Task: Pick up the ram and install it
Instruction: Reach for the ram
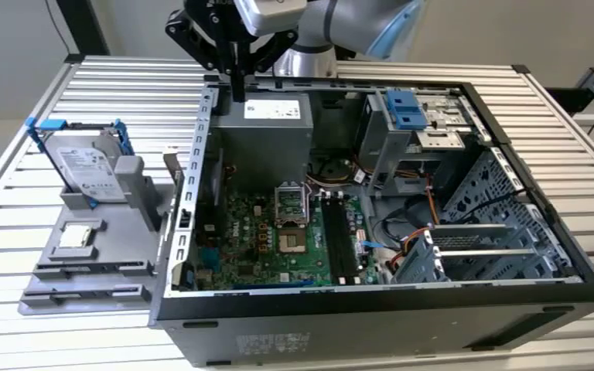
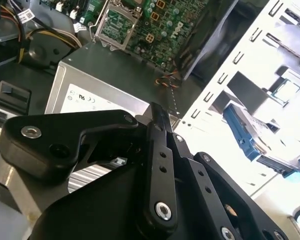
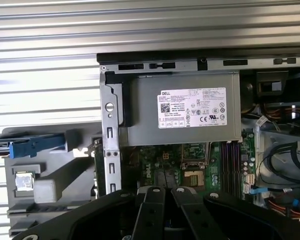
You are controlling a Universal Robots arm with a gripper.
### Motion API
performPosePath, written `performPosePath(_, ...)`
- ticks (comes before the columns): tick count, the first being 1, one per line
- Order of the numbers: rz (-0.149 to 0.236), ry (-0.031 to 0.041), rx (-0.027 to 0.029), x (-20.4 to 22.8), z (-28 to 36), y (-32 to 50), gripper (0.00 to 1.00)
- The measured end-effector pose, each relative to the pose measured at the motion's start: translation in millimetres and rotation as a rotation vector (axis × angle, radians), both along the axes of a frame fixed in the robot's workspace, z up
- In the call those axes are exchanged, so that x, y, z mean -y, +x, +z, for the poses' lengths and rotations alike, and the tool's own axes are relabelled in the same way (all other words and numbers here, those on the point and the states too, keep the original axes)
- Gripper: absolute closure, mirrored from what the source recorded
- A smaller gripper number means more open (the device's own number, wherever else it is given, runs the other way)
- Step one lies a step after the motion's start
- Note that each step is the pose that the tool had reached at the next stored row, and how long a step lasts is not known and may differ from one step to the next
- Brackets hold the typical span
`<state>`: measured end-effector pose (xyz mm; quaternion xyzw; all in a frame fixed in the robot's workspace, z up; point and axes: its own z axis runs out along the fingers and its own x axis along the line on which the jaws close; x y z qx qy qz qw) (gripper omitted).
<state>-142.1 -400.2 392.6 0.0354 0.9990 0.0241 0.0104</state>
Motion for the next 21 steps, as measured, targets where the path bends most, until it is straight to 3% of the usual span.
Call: performPosePath(21,0.0,0.0,0.0,3.0,0.0,-26.8,1.0)
